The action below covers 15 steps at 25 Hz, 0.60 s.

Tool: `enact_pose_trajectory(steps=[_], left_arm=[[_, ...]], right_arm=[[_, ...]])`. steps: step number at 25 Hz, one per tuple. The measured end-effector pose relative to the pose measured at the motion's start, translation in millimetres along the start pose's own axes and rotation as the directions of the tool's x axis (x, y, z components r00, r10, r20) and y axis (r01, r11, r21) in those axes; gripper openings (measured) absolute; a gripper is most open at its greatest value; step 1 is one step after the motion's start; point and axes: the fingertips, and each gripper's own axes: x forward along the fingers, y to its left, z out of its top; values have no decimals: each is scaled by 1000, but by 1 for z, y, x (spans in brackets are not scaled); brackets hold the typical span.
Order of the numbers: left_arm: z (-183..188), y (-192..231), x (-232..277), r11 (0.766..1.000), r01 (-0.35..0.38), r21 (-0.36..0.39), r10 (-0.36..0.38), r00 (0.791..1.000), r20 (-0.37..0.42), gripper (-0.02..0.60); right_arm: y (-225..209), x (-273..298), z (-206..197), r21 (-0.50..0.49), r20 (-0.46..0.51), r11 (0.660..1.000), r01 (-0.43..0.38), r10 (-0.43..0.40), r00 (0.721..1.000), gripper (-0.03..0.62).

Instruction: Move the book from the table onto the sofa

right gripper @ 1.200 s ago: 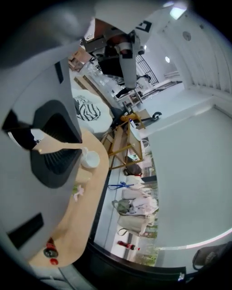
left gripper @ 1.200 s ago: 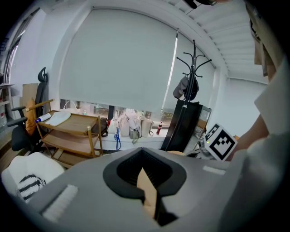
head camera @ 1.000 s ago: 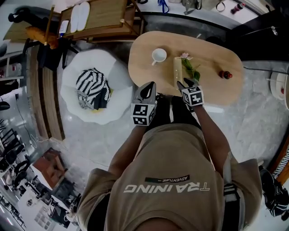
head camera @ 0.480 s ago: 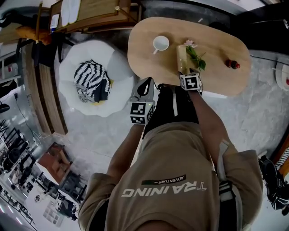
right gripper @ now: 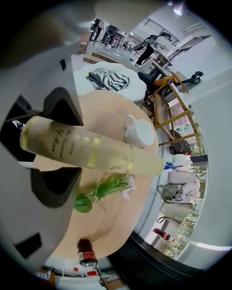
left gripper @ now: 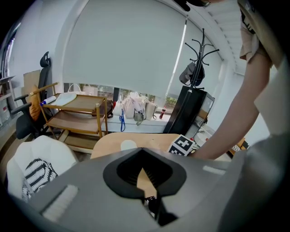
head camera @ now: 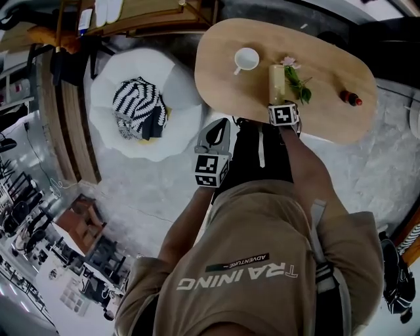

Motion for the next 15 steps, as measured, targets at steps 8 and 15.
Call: enact_pose_trajectory(steps=[8,15], left_arm=[[-19,-7,-4,999,-7,-54,6,1000,-20,-9],[-19,-10,-3,996,-25,-84,25,1000,1,-9]], right_arm=[[-9,16,5,40,-32,999,3,-1,999,253],[-10,-14,-1,14,-31,996,-86,86,996,206]])
